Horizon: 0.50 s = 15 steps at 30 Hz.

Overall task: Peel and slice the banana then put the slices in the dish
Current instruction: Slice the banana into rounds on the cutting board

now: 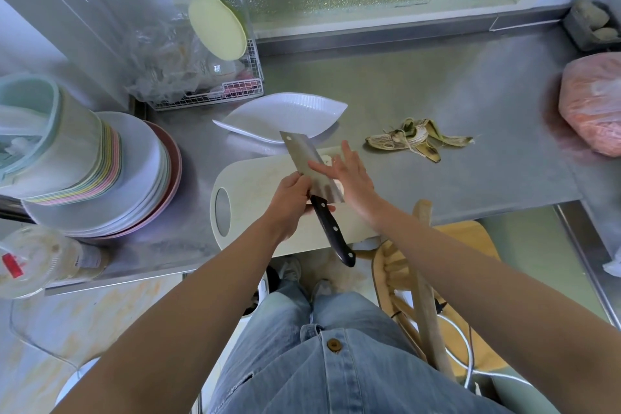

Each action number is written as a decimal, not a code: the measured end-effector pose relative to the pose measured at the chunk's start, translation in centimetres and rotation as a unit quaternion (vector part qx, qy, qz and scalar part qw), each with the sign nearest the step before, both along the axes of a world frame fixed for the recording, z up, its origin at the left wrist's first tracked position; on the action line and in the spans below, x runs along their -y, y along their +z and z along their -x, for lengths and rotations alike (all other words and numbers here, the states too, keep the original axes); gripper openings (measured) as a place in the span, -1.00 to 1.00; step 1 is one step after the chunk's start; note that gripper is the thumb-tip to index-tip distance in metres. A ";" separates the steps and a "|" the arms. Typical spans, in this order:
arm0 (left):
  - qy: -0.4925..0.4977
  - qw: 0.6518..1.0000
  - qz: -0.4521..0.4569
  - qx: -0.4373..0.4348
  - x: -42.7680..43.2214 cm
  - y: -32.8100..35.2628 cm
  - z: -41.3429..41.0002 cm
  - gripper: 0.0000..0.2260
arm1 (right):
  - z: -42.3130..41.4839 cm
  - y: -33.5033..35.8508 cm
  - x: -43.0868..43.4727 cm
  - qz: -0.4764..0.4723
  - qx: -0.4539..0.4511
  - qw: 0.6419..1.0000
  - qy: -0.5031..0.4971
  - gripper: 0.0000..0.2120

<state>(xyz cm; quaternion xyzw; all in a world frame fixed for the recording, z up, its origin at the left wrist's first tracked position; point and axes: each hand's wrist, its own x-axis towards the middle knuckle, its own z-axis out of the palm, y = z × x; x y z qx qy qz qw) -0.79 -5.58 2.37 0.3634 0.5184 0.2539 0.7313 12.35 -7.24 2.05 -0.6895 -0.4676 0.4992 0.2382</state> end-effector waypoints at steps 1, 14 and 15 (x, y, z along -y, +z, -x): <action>0.002 1.000 0.001 -0.004 -0.1 -0.2 0.2 -0.74 | -0.2 0.4 0.2 -0.026 -0.020 0.999 -0.022 -0.58; -0.027 0.997 -0.040 -0.054 -0.1 -0.9 -1.0 -0.78 | -0.6 1.4 2.6 0.048 0.014 0.992 0.113 -0.36; -0.030 0.996 -0.047 -0.071 0.0 -0.8 -0.9 -0.80 | -0.5 1.1 2.6 0.022 0.040 0.994 0.103 -0.42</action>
